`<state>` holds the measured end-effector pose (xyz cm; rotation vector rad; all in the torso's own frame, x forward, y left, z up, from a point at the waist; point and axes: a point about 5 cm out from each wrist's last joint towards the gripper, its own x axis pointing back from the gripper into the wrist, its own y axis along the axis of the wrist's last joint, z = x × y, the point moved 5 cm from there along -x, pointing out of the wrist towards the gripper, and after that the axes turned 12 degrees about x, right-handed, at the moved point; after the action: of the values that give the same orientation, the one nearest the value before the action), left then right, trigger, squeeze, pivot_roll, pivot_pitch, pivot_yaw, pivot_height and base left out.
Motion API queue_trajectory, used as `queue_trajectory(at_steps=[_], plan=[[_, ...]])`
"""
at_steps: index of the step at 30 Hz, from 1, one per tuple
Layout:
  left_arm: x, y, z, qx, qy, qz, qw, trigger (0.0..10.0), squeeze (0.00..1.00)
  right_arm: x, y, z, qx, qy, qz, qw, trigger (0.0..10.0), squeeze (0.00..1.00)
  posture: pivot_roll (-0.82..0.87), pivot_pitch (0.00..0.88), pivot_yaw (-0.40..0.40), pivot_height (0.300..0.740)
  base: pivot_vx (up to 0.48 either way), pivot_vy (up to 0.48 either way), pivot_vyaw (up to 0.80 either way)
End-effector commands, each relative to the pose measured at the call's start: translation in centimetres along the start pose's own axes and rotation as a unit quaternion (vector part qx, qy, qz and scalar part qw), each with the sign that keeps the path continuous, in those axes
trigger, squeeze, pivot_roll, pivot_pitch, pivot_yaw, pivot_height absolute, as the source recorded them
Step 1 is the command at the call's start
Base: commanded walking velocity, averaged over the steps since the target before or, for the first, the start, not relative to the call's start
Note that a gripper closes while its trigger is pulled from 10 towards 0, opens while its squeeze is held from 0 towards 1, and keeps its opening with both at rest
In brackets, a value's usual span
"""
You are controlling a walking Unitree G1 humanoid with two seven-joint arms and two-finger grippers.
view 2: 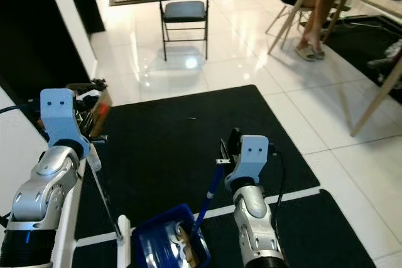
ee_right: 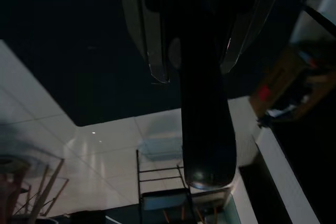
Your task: Sweep floor
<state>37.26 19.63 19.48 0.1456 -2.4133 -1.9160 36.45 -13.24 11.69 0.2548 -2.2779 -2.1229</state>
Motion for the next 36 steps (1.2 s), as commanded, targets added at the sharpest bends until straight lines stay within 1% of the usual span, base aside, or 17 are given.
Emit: queue_trajectory(at_steps=[1,6,11,14,15,19,21,23,24,25,26,27,30,31,34,36], plan=[[-0.1,0.2,0.1,0.013,0.013,-0.018,1.0,10.0,0.0,-0.3,0.9,0.2,0.01,0.017,-0.01,1.0,10.0,0.0,-0.05,0.138,-0.052,0.74,0.0,0.0,0.0],[0.0,0.0,-0.2,0.03,0.019,-0.023,0.999,10.0,0.0,-0.8,1.6,-0.4,0.021,0.024,-0.014,0.999,10.0,0.0,-0.07,0.131,-0.082,0.74,0.0,0.0,0.0],[0.1,-0.2,-0.7,0.04,0.016,-0.025,0.999,10.0,0.0,-1.3,2.2,-0.7,0.025,0.023,-0.022,0.999,10.0,0.0,-0.06,0.125,-0.076,0.74,0.0,0.0,0.0],[0.3,-0.3,-1.0,0.043,0.007,-0.025,0.999,10.0,0.0,-1.7,2.9,-0.1,0.025,0.027,-0.035,0.999,10.0,0.0,-0.06,0.114,-0.054,0.74,0.0,0.0,0.0],[0.3,-0.3,-1.0,0.043,0.007,-0.025,0.999,10.0,0.0,-1.7,2.9,-0.1,0.025,0.027,-0.035,0.999,10.0,0.0,-0.06,0.114,-0.054,0.74,0.0,0.0,0.0],[0.5,0.0,-1.6,0.045,-0.012,-0.037,0.998,10.0,0.0,-1.7,3.0,0.8,0.032,0.041,-0.041,0.998,10.0,0.0,-0.05,0.105,-0.04,0.74,0.0,0.0,0.0],[0.8,-0.1,-1.4,0.03,-0.022,-0.041,0.998,10.0,0.0,-1.1,2.1,1.0,0.042,0.048,-0.033,0.997,10.0,0.0,-0.05,0.099,-0.033,0.74,0.0,0.0,0.0],[1.4,-0.7,-0.9,0.025,-0.029,-0.037,0.999,10.0,0.0,-0.3,0.6,0.9,0.048,0.048,-0.016,0.998,10.0,0.0,-0.04,0.093,-0.023,0.74,0.0,0.0,0.0],[1.4,-0.7,-0.9,0.025,-0.029,-0.037,0.999,10.0,0.0,-0.3,0.6,0.9,0.048,0.048,-0.016,0.998,10.0,0.0,-0.04,0.093,-0.023,0.74,0.0,0.0,0.0],[1.8,-1.0,-0.7,0.022,-0.03,-0.035,0.999,10.0,0.0,0.1,0.1,0.8,0.049,0.046,-0.01,0.998,10.0,0.0,-0.03,0.09,-0.018,0.74,0.0,0.0,0.0],[2.8,-1.8,-0.1,0.012,-0.032,-0.033,0.999,10.0,0.0,1.1,-1.0,0.5,0.062,0.039,-0.001,0.997,10.0,0.0,-0.03,0.084,-0.01,0.74,0.0,0.0,0.0],[2.8,-1.8,-0.1,0.012,-0.032,-0.033,0.999,10.0,0.0,1.1,-1.0,0.5,0.062,0.039,-0.001,0.997,10.0,0.0,-0.03,0.084,-0.01,0.74,0.0,0.0,0.0],[3.9,-2.8,0.5,0.005,-0.027,-0.033,0.999,10.0,0.0,2.3,-2.3,0.1,0.088,0.027,0.005,0.996,10.0,0.0,-0.02,0.062,-0.002,0.74,0.0,0.0,0.0],[3.9,-2.8,0.5,0.005,-0.027,-0.033,0.999,10.0,0.0,2.3,-2.3,0.1,0.088,0.027,0.005,0.996,10.0,0.0,-0.02,0.062,-0.002,0.74,0.0,0.0,0.0],[4.4,-3.4,0.4,-0.004,-0.027,-0.031,0.999,10.0,0.0,3.1,-3.5,0.1,0.104,0.029,0.018,0.994,10.0,0.0,-0.01,0.045,0.004,0.74,0.0,0.0,0.0],[4.4,-3.5,0.3,-0.006,-0.027,-0.031,0.999,10.0,0.0,3.4,-4.0,0.1,0.111,0.033,0.022,0.993,10.0,0.0,-0.01,0.045,0.004,0.74,0.0,0.0,0.0]])
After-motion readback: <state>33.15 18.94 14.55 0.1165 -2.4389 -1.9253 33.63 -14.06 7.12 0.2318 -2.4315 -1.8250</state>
